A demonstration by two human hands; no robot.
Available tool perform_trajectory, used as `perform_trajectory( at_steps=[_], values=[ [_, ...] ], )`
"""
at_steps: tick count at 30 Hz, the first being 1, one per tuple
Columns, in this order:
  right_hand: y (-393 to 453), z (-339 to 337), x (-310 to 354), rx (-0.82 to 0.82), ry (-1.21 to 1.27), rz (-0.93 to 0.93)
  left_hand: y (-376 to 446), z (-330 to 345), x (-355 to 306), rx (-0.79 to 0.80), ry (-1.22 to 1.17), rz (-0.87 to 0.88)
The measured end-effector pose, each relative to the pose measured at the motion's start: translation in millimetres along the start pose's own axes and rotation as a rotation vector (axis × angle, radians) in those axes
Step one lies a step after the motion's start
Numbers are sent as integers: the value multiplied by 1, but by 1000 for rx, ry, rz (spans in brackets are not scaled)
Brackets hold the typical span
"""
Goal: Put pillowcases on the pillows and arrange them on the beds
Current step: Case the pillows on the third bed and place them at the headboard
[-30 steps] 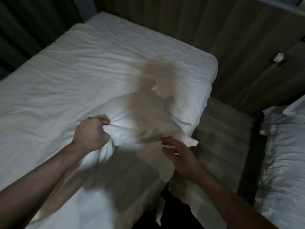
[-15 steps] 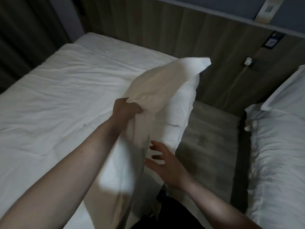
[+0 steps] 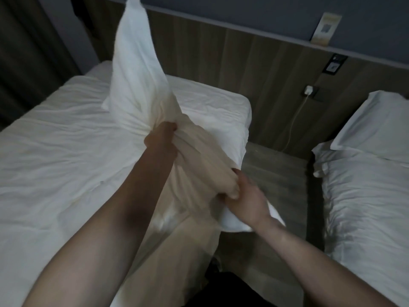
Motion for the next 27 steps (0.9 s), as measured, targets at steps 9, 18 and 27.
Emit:
perform_trajectory(
  at_steps=[9,18,27],
  values=[
    [57,-54,-23,-299,53,-82,5,-9,1,-30,130,93],
    [130,-107,-45,-371,195,-252,11,49,2,55,636,290],
    [235,-147,-98,-261,149,-265,25,150,-15,-35,766,456]
  ],
)
Point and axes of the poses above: each hand's wrist, its own y-axis towards the middle knuckle, its own z-axis out of the palm, x = y × z, the point moved 8 cm from there along y, towards the middle knuckle, and after that the axes turned 10 degrees about -x, right-handed, at the moved point
